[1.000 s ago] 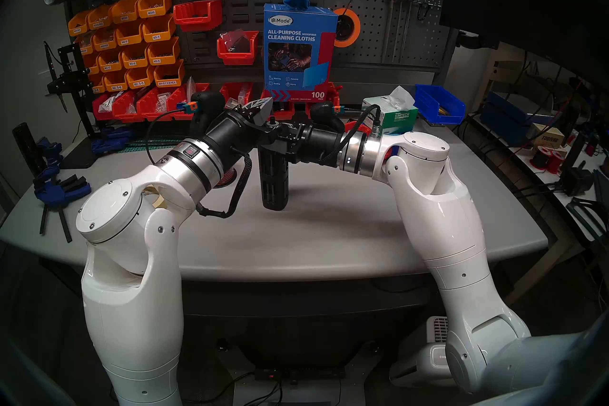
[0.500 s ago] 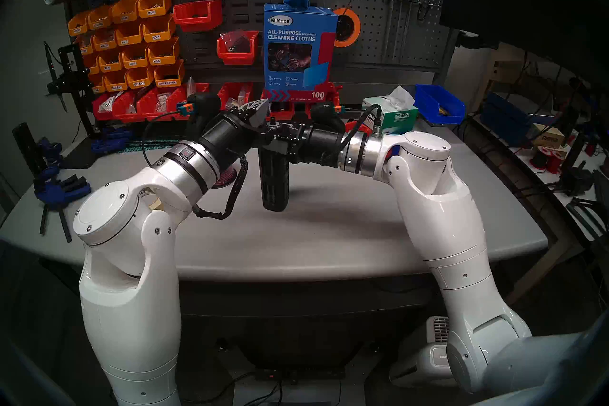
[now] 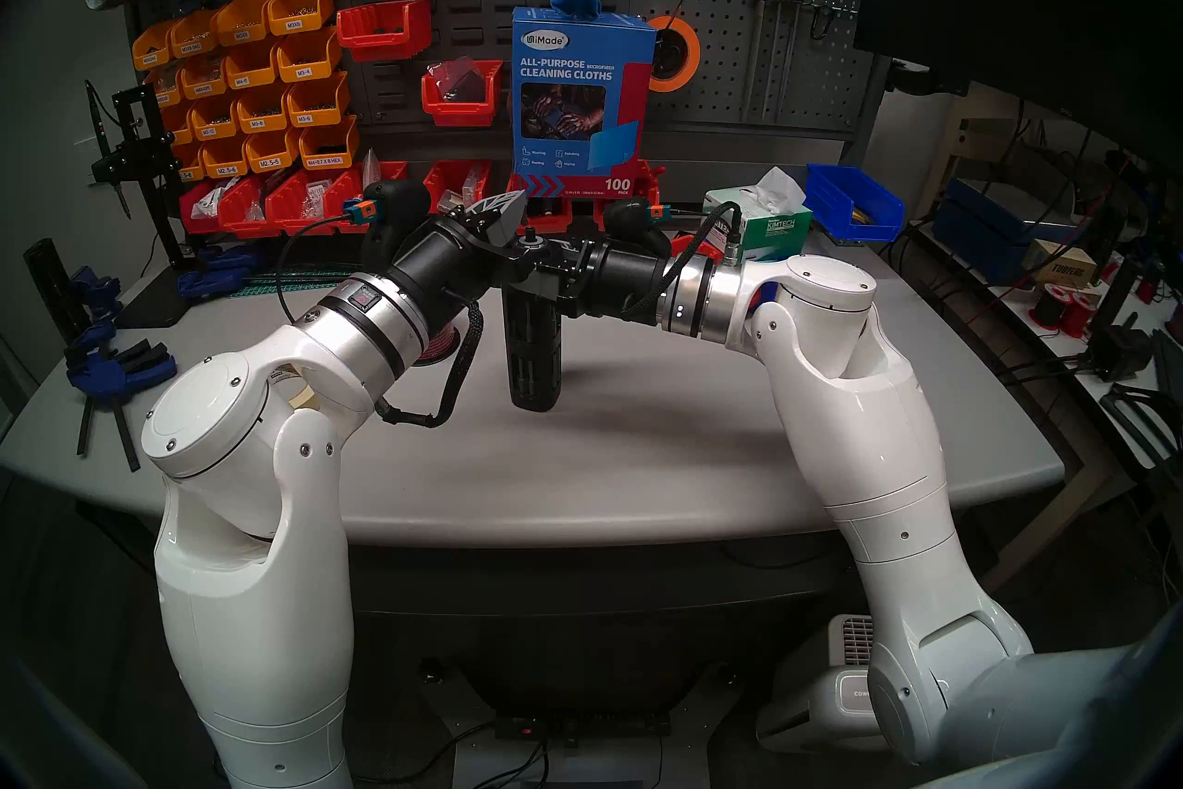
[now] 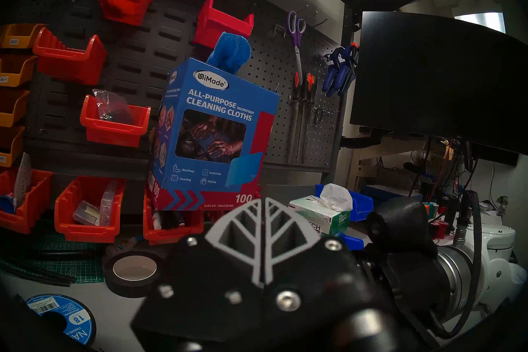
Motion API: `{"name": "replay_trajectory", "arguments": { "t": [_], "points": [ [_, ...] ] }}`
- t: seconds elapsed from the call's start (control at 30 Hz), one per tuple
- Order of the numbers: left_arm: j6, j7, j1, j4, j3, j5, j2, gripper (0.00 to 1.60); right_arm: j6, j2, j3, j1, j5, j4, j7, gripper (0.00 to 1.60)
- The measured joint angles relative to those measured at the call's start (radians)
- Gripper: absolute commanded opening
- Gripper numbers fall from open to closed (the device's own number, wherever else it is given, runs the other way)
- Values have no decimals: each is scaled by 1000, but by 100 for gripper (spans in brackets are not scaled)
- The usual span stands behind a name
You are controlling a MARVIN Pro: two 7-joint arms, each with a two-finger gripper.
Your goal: Pick a screwdriver bit and insert it into the screwdriver
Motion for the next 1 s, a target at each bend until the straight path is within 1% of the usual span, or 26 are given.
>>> {"name": "replay_trajectory", "arguments": {
  "t": [1.0],
  "points": [
    [-3,-2,-2,10,9,6,-1,0,-1,10,-13,14,14,13,8,0]
  ]
}}
